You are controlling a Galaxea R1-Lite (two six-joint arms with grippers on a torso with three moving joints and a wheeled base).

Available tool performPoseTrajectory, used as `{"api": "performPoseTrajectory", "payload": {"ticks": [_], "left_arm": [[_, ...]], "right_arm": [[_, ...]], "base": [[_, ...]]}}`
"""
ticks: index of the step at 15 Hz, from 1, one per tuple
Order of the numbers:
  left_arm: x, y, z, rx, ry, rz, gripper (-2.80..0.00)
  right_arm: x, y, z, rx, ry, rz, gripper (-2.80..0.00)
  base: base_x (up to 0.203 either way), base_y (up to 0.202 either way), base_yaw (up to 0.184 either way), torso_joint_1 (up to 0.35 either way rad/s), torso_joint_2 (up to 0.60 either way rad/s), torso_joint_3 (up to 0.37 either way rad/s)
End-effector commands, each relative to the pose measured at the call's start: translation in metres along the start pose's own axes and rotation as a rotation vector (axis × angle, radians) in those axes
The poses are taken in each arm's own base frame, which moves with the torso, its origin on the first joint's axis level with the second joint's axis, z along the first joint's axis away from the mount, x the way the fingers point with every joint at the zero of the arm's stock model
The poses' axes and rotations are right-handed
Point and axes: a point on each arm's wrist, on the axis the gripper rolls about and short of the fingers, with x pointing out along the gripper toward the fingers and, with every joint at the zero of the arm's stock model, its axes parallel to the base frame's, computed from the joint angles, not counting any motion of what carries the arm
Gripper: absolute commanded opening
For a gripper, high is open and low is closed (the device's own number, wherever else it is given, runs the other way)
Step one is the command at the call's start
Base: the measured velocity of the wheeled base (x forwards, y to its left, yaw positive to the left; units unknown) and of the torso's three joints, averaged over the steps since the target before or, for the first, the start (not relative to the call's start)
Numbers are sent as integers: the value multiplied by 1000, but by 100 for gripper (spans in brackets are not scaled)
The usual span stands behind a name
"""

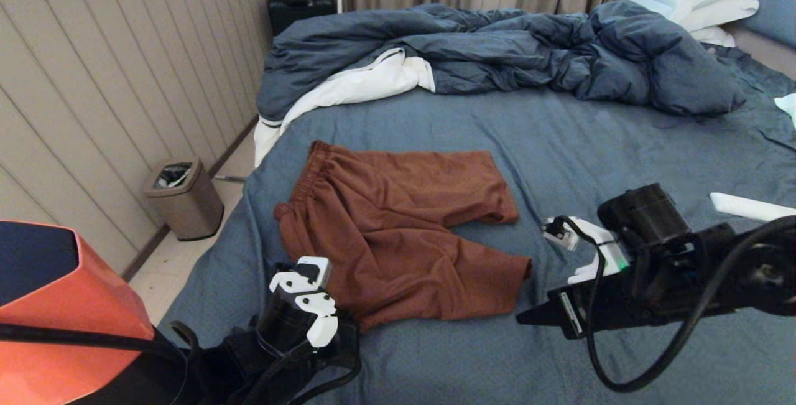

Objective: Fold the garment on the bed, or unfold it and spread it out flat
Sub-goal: Unford the brown shorts

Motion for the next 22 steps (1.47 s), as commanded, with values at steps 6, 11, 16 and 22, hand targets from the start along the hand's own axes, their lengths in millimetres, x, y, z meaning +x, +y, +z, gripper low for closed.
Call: {"api": "performPoseTrajectory", "payload": {"ticks": [6,11,16,22], "left_arm": [[0,0,0,-3,-4,0,-280],[-2,-3,-2,5,-13,11,-280],[0,-4,-4,9,-11,9,-280],[2,-4,-6,12,-7,12,-280]], "right_arm": [[44,-13,-6,4,-8,11,0],[60,-1,-8,-1,-84,54,0],[62,15,-7,6,-132,101,0],[63,14,-2,31,-217,53,-280]], "base": [[0,0,0,0,0,0],[0,0,0,0,0,0],[0,0,0,0,0,0],[0,0,0,0,0,0]]}}
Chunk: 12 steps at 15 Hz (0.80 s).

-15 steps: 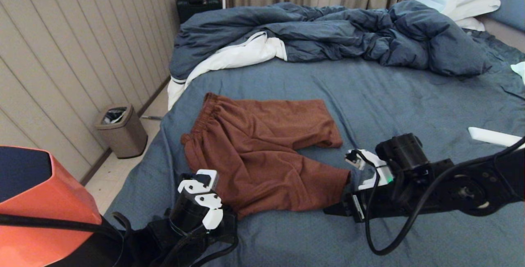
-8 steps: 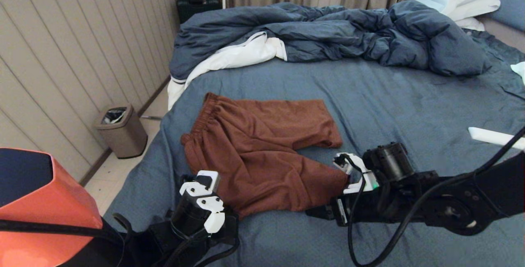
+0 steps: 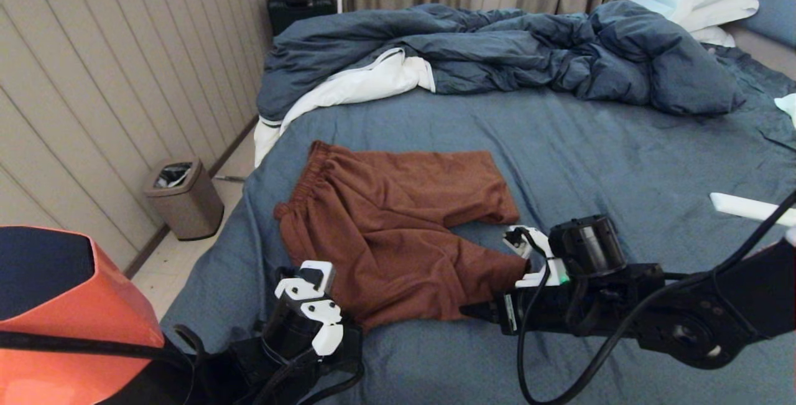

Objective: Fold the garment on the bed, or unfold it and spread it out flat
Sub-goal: Unford the brown shorts

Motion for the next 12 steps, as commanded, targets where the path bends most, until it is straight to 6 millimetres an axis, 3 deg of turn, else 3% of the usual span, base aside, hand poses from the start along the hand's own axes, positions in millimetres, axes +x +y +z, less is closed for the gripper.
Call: {"api": "performPoseTrajectory", "payload": {"ticks": [1,6,9,12], "left_arm": [[1,0,0,-4,-3,1,-280],[2,0,-2,-1,-1,1,-280],[2,0,-2,0,1,2,-280],[3,0,-2,0,3,1,-280]], "right_arm": [[1,-1,1,0,-18,-16,-280],[-6,13,-1,-32,-49,22,-280],[-27,24,15,5,-141,52,-280],[-33,17,36,105,-242,-36,-280]], "base": [[0,0,0,0,0,0],[0,0,0,0,0,0],[0,0,0,0,0,0],[0,0,0,0,0,0]]}}
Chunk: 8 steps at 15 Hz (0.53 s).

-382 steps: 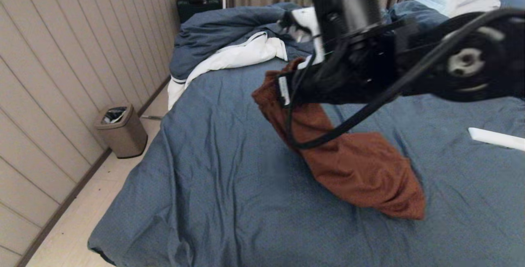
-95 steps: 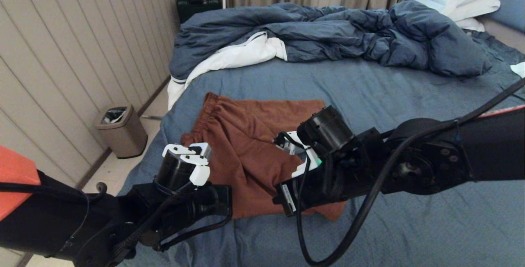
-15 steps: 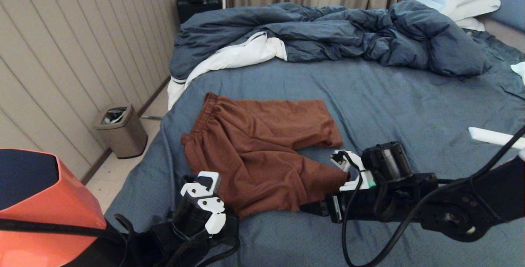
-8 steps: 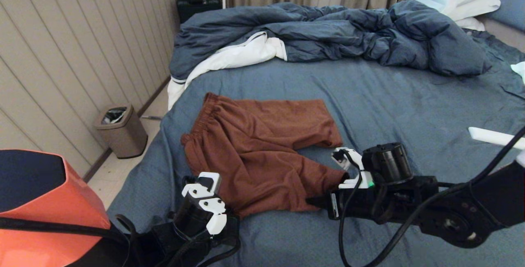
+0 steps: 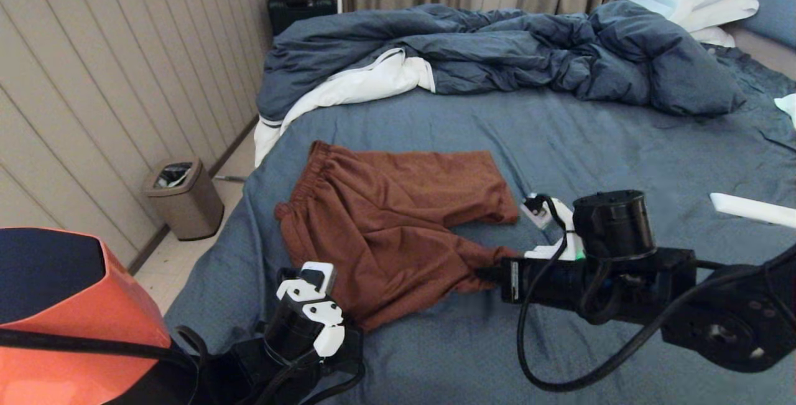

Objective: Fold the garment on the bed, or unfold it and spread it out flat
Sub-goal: Unford the brown shorts

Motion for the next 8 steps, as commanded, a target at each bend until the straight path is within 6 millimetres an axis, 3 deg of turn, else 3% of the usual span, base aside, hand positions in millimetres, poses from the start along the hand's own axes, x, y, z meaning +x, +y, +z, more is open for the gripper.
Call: {"api": "performPoseTrajectory", "payload": {"ticks": [1,4,8], "left_arm": [[1,0,-1,-3,-2,2,-280],[1,0,0,-5,-6,0,-280],[1,0,0,-5,-6,1,-280]], "right_arm": [[-2,-3,12,23,-60,-42,-280],[16,-27,26,79,-149,-197,-280],[-2,-23,34,70,-201,-183,-280]], "base": [[0,0,0,0,0,0],[0,0,0,0,0,0],[0,0,0,0,0,0]]}}
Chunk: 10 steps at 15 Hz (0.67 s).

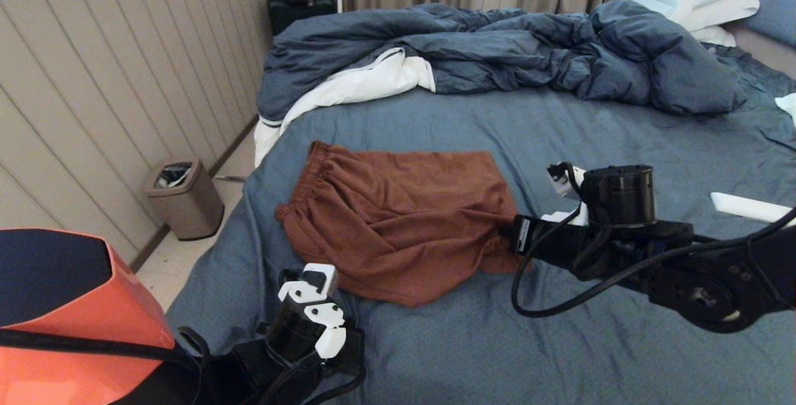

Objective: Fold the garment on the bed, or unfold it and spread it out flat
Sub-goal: Unford the brown shorts

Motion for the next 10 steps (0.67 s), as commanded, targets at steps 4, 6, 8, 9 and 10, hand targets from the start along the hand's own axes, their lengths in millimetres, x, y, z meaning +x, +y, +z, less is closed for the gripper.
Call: {"api": "performPoseTrajectory", "payload": {"ticks": [4,6,8,9,10], "left_arm": [[0,0,1,-3,-11,-1,-280],[0,0,0,-1,-10,-2,-280],[0,0,1,-1,-10,-2,-280],[-1,0,1,-4,-13,-2,-280],[-1,0,2,-4,-14,-2,-280]], "right_arm": [[-28,6,6,6,72,66,-280],[-43,11,13,16,154,92,-280],[-48,13,18,22,194,85,-280],[-47,12,18,28,232,66,-280],[-42,10,17,37,272,41,-280]], "base": [[0,0,0,0,0,0],[0,0,0,0,0,0],[0,0,0,0,0,0],[0,0,0,0,0,0],[0,0,0,0,0,0]]}}
